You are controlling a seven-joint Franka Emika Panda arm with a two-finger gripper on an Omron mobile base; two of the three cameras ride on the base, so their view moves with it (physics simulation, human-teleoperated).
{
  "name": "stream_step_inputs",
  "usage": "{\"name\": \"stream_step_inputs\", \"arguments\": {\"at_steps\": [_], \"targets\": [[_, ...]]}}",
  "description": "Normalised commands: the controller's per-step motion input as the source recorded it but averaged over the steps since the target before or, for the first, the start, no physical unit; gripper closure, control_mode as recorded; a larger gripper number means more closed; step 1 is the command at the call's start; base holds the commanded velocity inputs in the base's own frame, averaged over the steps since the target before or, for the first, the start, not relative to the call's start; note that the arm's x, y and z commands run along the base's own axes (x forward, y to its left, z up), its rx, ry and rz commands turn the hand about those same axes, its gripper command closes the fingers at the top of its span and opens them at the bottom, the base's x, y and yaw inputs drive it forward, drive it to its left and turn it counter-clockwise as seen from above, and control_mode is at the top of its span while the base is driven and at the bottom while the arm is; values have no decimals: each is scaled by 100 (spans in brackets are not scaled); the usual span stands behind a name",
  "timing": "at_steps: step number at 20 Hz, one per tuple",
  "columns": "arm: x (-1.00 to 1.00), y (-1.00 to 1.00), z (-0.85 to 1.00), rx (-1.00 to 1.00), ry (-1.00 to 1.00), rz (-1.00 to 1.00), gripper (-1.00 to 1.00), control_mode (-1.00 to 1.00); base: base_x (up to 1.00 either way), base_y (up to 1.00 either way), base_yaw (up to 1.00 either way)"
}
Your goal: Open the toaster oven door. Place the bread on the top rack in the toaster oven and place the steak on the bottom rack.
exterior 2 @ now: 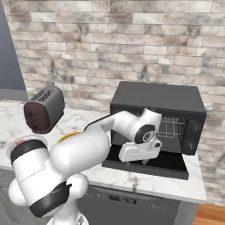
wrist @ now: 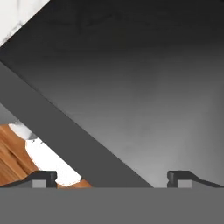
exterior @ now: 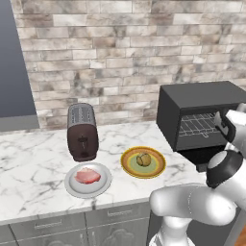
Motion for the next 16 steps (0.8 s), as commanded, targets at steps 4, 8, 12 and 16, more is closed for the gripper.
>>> {"name": "stream_step_inputs", "arguments": {"at_steps": [4, 8, 12, 16], "targets": [[-19, 0, -40, 0, 1, 0, -100, -100, 0, 0, 0], [-24, 0, -45, 0, 0, 0, -100, -100, 0, 0, 0], [-22, 0, -46, 0, 0, 0, -100, -100, 0, 0, 0], [-23, 0, -49, 0, 0, 0, -100, -100, 0, 0, 0]]}}
